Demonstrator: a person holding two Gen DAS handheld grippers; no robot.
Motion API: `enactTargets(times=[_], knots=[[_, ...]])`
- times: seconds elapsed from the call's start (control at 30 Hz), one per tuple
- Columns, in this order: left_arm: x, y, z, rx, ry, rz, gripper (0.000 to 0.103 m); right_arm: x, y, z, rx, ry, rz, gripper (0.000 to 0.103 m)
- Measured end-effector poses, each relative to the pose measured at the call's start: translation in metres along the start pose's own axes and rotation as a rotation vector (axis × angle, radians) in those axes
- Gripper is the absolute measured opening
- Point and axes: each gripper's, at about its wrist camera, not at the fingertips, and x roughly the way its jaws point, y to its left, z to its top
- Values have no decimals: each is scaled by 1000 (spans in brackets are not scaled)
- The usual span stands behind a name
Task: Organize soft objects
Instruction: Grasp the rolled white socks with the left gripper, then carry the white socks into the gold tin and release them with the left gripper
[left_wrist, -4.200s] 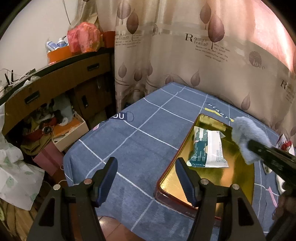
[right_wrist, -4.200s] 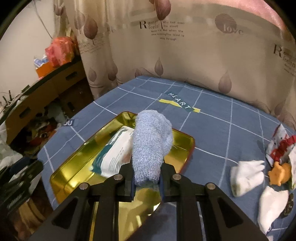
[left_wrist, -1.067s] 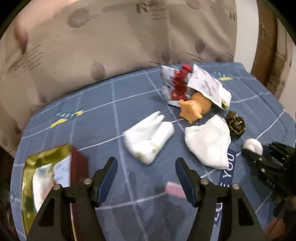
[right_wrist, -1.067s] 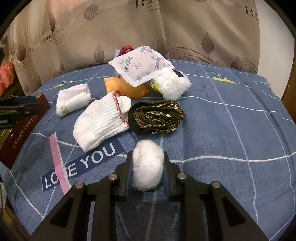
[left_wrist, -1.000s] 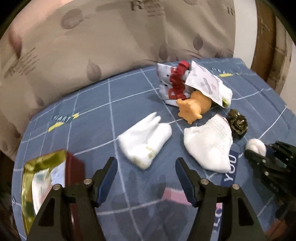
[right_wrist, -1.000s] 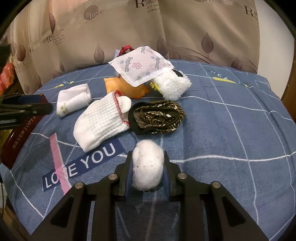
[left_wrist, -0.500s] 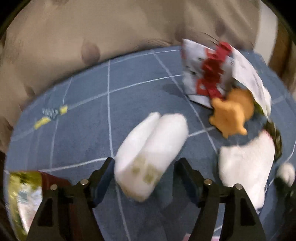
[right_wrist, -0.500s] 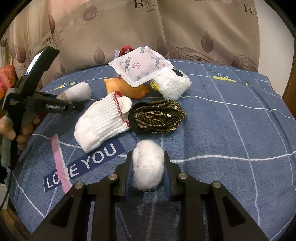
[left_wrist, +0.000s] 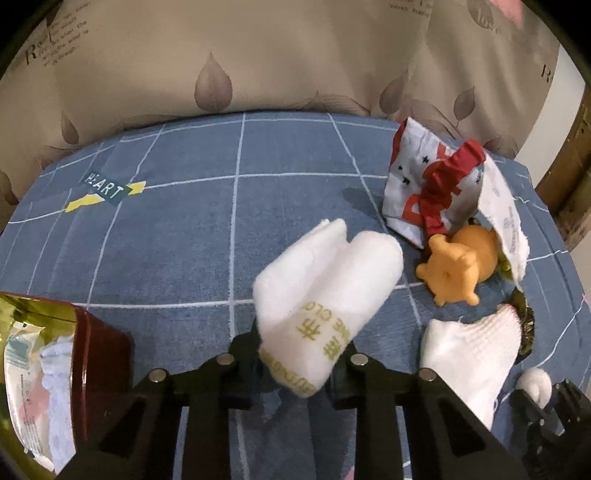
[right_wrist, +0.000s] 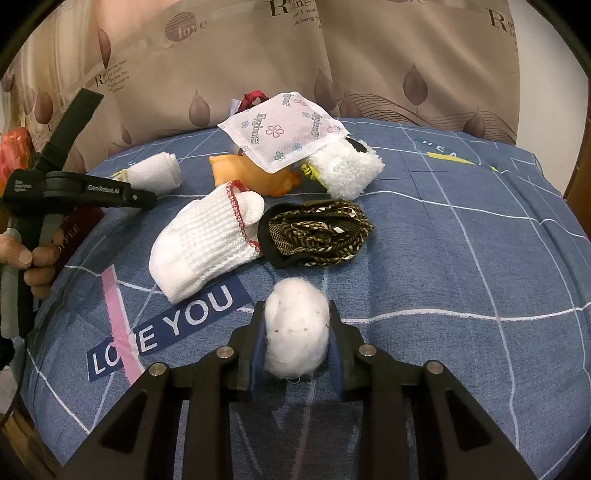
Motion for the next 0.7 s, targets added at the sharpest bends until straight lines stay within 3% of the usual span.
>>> enactTargets(times=[0.37, 0.7], knots=[[-30, -10, -11, -17, -34, -26, 25, 0, 1, 0, 0, 0, 0, 28], [-62, -3, -28, -38, -44, 33, 25, 0, 1, 0, -2, 0, -2, 28]])
